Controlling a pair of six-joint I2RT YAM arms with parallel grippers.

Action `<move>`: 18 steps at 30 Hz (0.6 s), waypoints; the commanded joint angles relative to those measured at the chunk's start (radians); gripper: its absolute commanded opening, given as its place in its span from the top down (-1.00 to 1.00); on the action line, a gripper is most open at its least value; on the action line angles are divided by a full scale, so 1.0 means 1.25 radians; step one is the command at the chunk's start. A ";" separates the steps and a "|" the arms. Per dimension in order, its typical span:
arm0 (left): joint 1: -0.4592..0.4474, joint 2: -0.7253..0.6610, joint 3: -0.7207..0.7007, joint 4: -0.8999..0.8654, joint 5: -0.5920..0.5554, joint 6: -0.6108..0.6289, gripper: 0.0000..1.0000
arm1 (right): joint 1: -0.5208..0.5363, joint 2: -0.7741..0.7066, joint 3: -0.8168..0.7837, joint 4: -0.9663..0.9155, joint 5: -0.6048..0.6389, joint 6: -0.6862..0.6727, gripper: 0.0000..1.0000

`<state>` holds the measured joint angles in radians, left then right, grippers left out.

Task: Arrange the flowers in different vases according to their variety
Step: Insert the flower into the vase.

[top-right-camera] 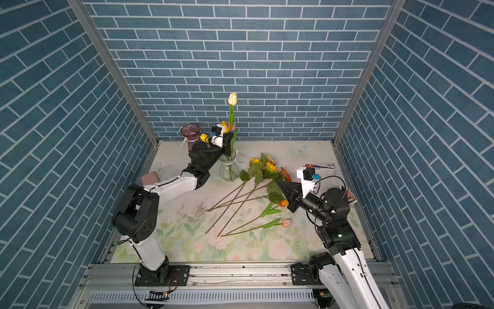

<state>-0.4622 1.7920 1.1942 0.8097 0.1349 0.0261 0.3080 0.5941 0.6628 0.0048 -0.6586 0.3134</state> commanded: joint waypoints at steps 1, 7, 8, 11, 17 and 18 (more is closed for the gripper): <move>0.005 0.000 -0.004 -0.024 -0.013 -0.020 1.00 | -0.002 0.006 -0.001 0.028 -0.005 -0.018 1.00; 0.004 -0.012 -0.008 -0.083 -0.044 -0.034 0.94 | -0.002 0.022 0.001 0.027 -0.011 -0.019 1.00; 0.005 -0.015 -0.011 -0.088 -0.047 -0.037 0.82 | -0.002 0.025 0.002 0.027 -0.013 -0.019 1.00; 0.005 -0.028 -0.022 -0.092 -0.054 -0.040 0.56 | -0.002 0.031 0.005 0.022 -0.014 -0.019 1.00; 0.004 -0.042 -0.023 -0.111 -0.054 -0.045 0.40 | -0.002 0.040 0.014 0.012 -0.014 -0.022 1.00; 0.004 -0.045 -0.024 -0.114 -0.054 -0.048 0.38 | -0.002 0.041 0.015 0.011 -0.014 -0.022 1.00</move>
<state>-0.4622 1.7760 1.1717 0.6853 0.0715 -0.0204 0.3080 0.6456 0.6628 0.0078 -0.6598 0.3130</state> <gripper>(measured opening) 0.306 0.036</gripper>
